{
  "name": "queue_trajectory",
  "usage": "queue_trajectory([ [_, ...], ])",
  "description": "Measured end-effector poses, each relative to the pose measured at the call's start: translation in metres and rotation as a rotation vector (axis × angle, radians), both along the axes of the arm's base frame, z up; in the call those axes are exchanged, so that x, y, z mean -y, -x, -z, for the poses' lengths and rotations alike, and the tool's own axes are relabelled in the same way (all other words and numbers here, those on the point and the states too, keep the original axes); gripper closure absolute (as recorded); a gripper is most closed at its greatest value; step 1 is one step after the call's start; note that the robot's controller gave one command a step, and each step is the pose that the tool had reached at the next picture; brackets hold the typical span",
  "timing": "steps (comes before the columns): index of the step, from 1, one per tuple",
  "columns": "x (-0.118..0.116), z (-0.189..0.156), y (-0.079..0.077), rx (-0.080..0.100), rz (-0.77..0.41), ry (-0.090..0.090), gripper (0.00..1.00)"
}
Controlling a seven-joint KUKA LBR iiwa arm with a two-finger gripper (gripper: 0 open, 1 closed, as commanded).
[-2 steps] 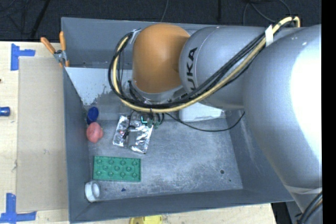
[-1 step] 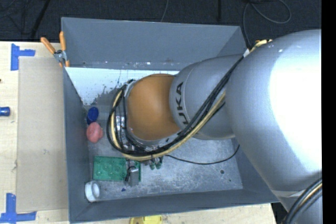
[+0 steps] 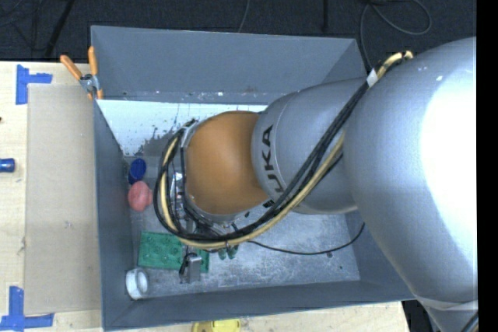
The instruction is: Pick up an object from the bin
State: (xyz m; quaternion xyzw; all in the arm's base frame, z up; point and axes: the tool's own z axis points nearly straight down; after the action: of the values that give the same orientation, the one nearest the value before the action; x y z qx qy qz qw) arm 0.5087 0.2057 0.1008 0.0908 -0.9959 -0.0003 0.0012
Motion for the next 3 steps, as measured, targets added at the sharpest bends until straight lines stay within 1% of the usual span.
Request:
queue_trajectory([
  [1,0.019,-0.004,-0.001,0.000,0.087,0.002,0.00],
  [2,0.023,0.033,0.007,-0.003,0.171,0.003,0.00],
  [3,0.024,0.034,0.007,-0.005,0.174,0.003,0.00],
])
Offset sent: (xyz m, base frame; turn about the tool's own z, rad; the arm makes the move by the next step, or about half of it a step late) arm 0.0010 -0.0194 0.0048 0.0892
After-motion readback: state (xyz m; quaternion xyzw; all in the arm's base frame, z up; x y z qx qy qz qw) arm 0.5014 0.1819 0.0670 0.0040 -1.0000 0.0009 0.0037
